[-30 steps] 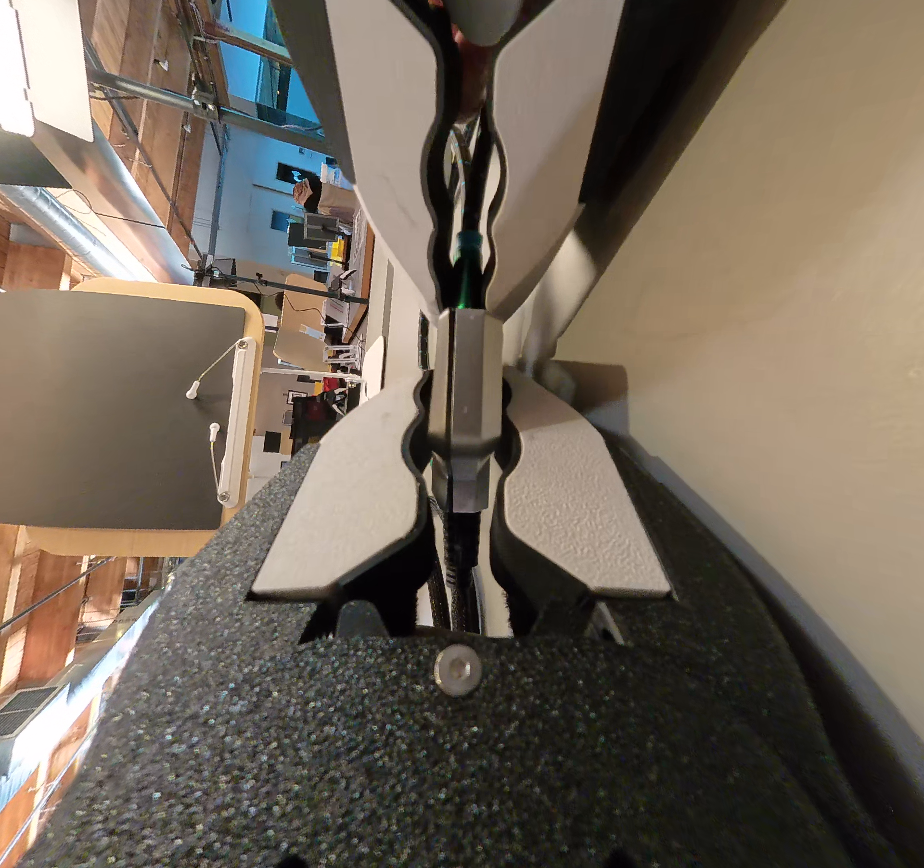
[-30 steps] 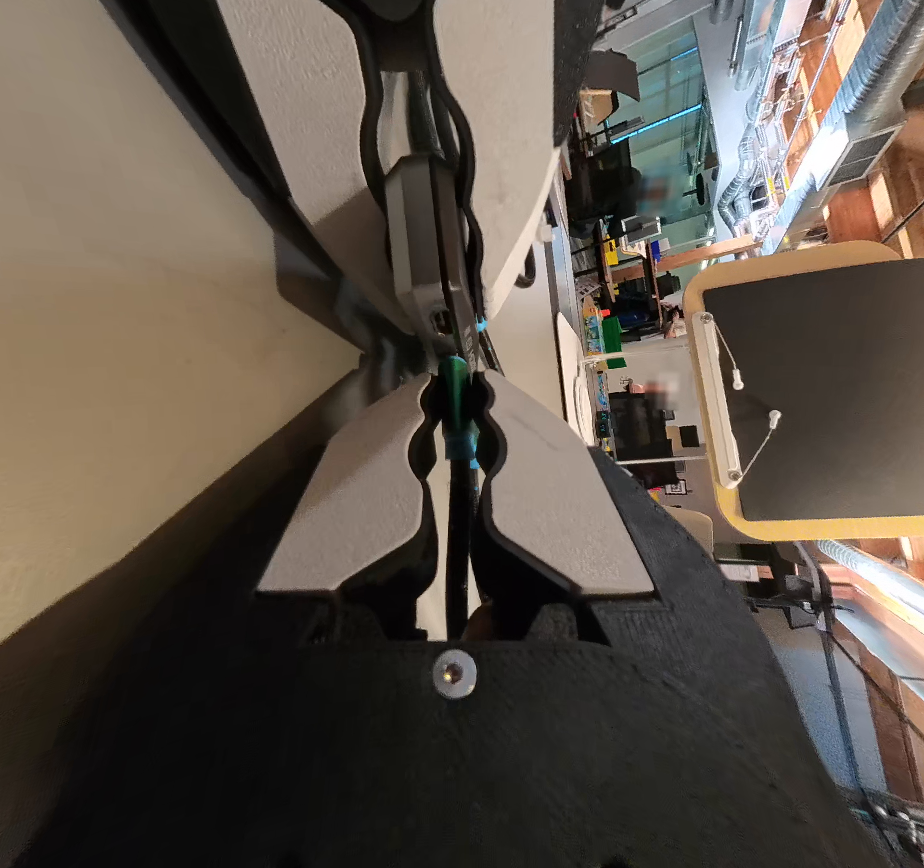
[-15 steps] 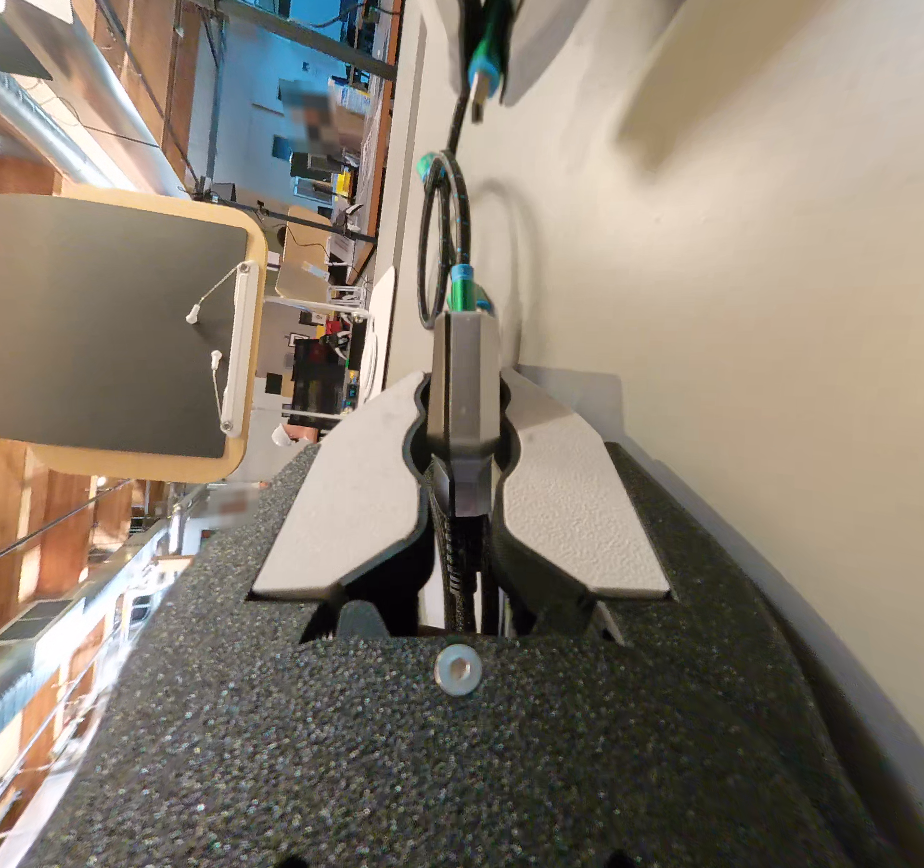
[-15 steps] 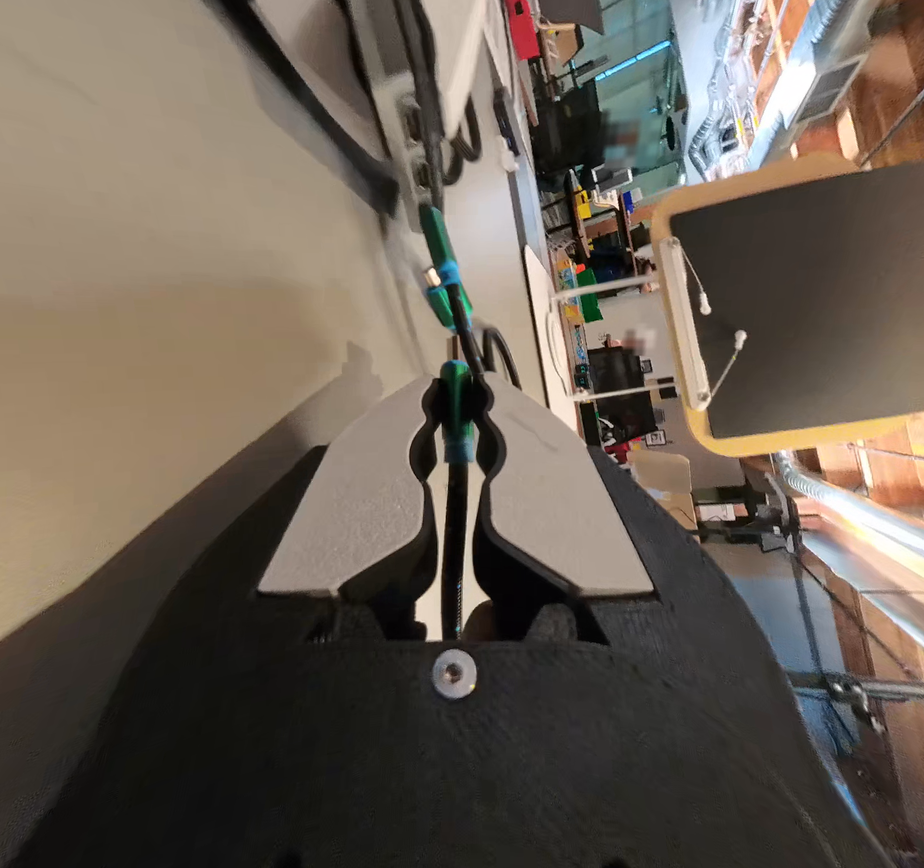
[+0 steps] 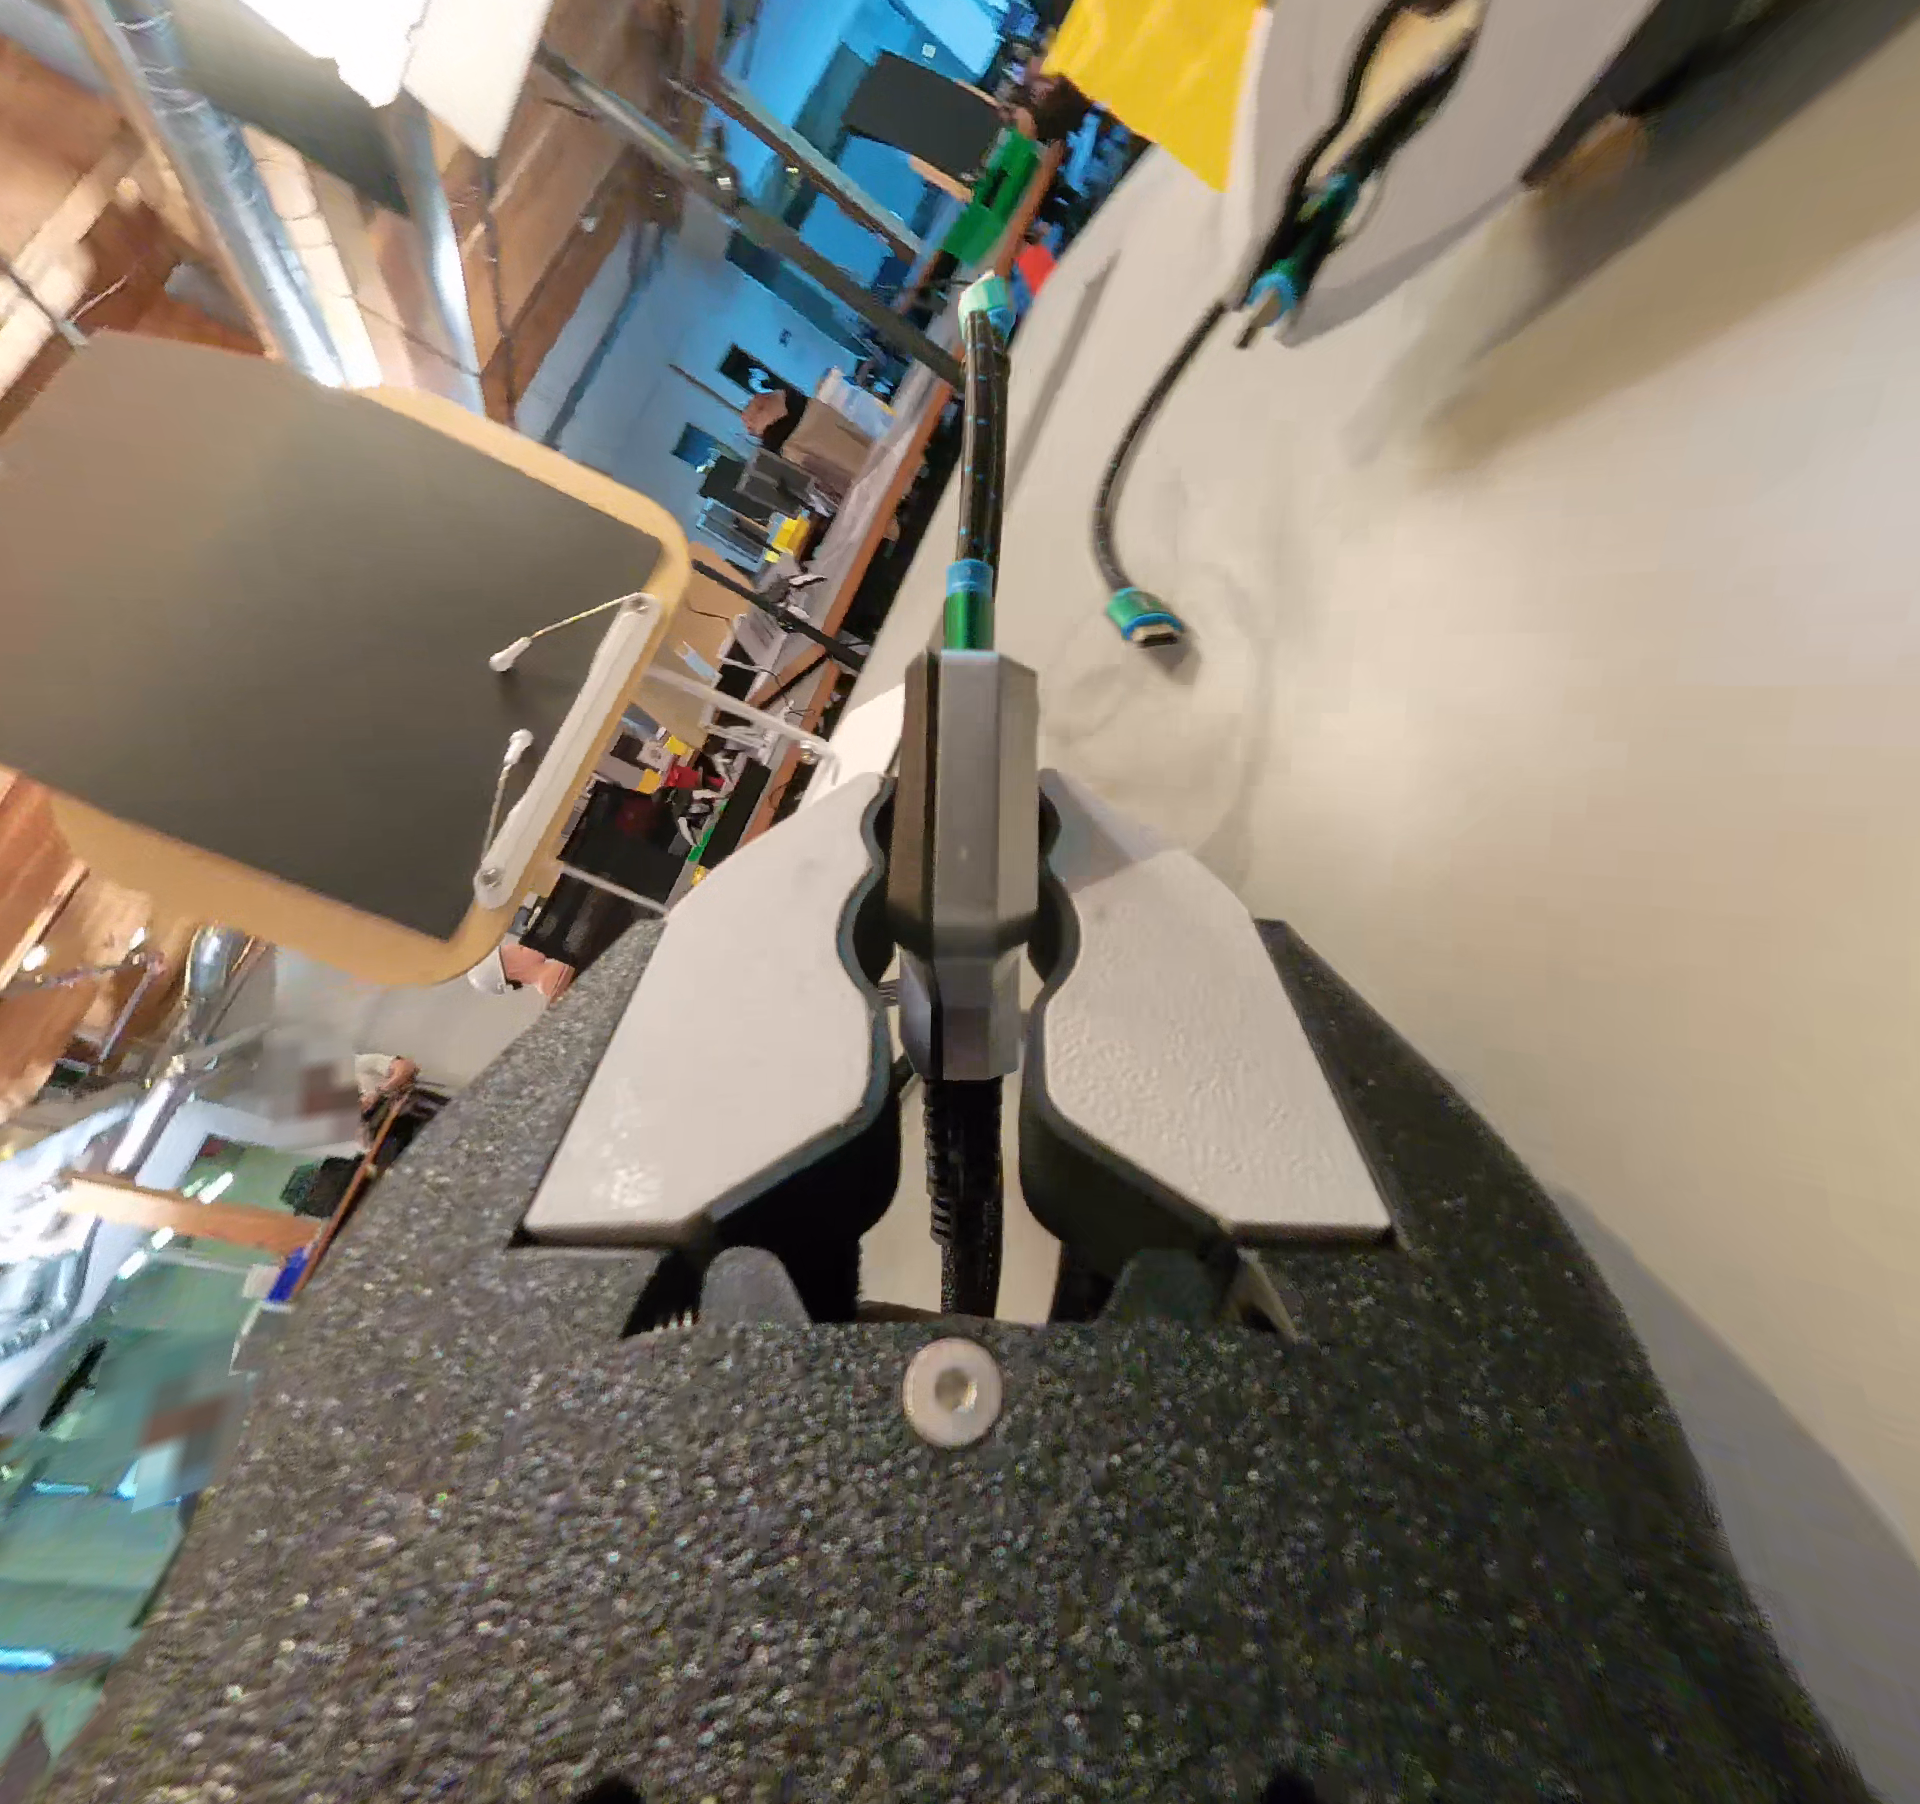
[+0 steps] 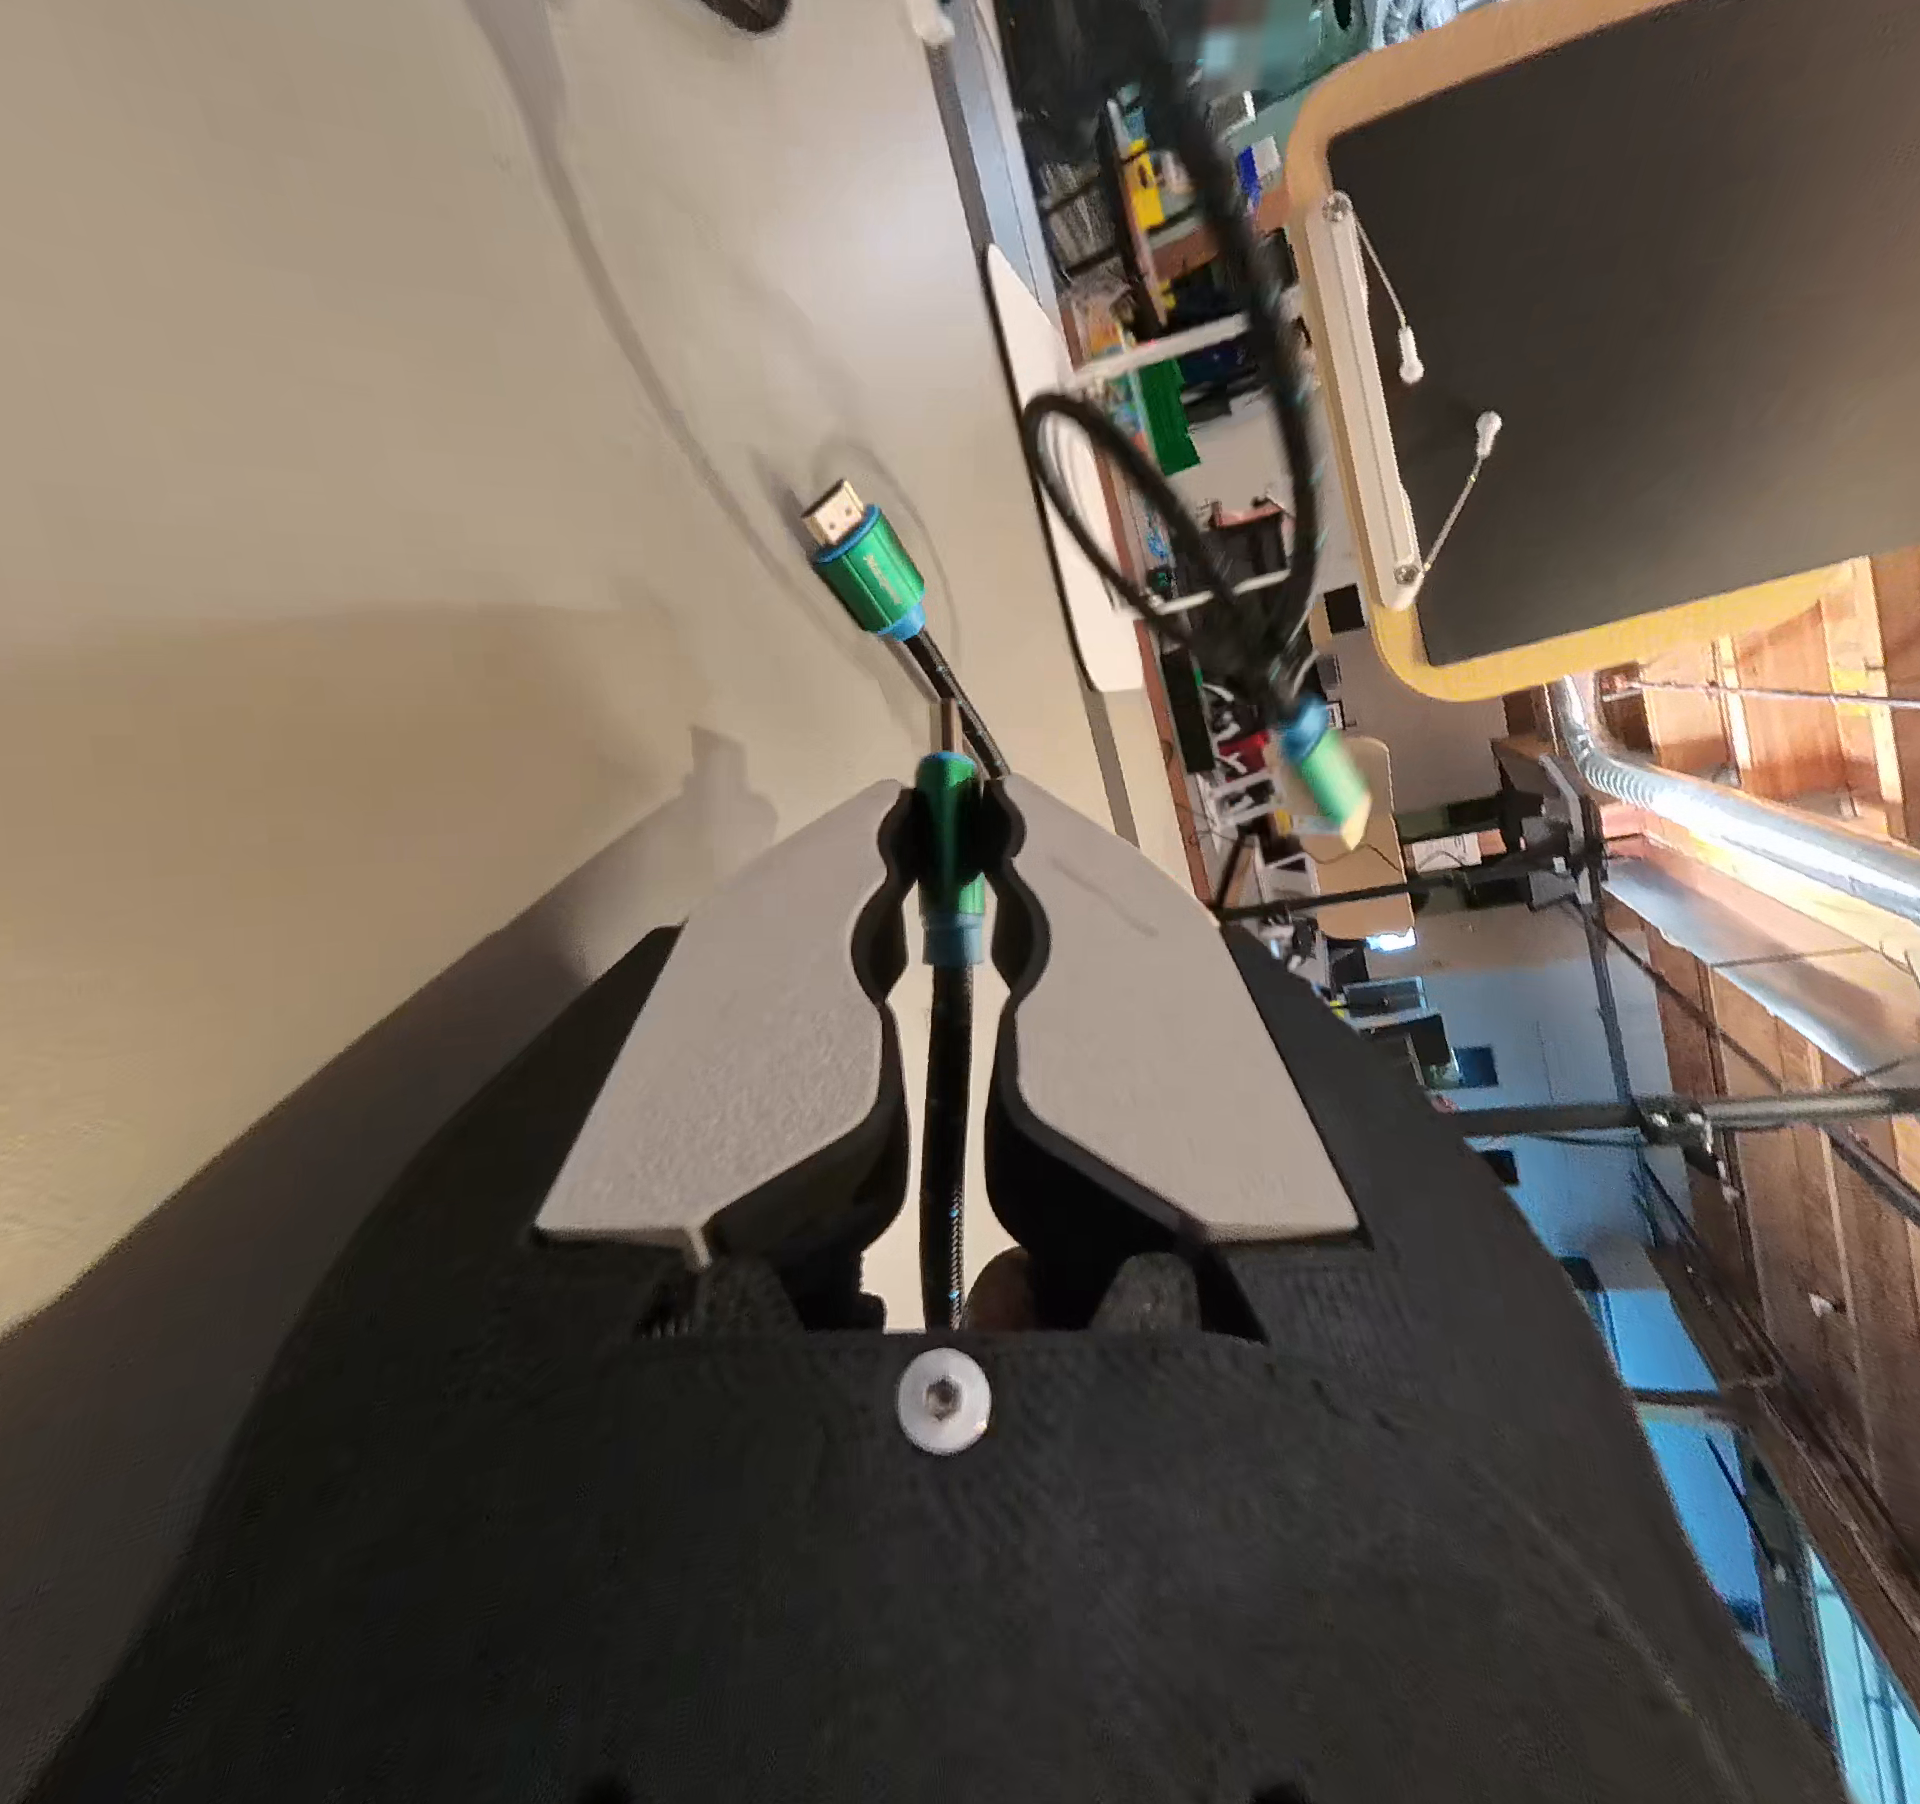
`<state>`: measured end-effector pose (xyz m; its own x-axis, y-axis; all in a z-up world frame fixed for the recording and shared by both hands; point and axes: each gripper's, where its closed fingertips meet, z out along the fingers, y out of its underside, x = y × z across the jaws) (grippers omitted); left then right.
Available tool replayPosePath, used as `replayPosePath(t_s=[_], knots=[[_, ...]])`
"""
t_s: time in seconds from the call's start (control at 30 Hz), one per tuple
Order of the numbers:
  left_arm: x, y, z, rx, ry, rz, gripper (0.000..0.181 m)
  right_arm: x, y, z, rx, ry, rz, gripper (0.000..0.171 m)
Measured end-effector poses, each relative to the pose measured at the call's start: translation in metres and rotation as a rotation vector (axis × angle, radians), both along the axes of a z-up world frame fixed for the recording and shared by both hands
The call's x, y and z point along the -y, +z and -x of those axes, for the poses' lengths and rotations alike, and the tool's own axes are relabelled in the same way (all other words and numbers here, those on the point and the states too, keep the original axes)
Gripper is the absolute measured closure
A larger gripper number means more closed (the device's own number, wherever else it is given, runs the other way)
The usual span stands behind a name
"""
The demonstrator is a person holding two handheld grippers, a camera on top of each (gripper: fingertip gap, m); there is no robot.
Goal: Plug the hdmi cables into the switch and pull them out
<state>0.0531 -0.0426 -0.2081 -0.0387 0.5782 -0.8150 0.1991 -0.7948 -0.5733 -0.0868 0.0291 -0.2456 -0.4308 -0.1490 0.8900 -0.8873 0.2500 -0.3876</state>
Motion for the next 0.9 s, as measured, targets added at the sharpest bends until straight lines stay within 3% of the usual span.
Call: replayPosePath(t_s=[0.23,0.47,0.7,0.8,0.9], knots=[[0.031,0.004,-0.006,-0.019,0.106,-0.098,0.159,-0.009,0.027,0.017,-0.021,-0.054,0.080,0.159],[0.029,-0.004,-0.002,0.034,0.107,-0.071,0.159,-0.039,0.119,0.036,-0.014,-0.100,0.267,0.159],[0.029,-0.005,-0.002,0.043,0.112,-0.068,0.158,-0.125,0.228,0.079,-0.024,-0.201,0.364,0.160],[0.029,-0.006,-0.001,0.052,0.112,-0.067,0.158,-0.172,0.236,0.110,0.047,-0.275,0.291,0.160],[0.029,-0.010,0.000,0.071,0.112,-0.062,0.158,-0.213,0.210,0.138,0.192,-0.327,0.177,0.159]])
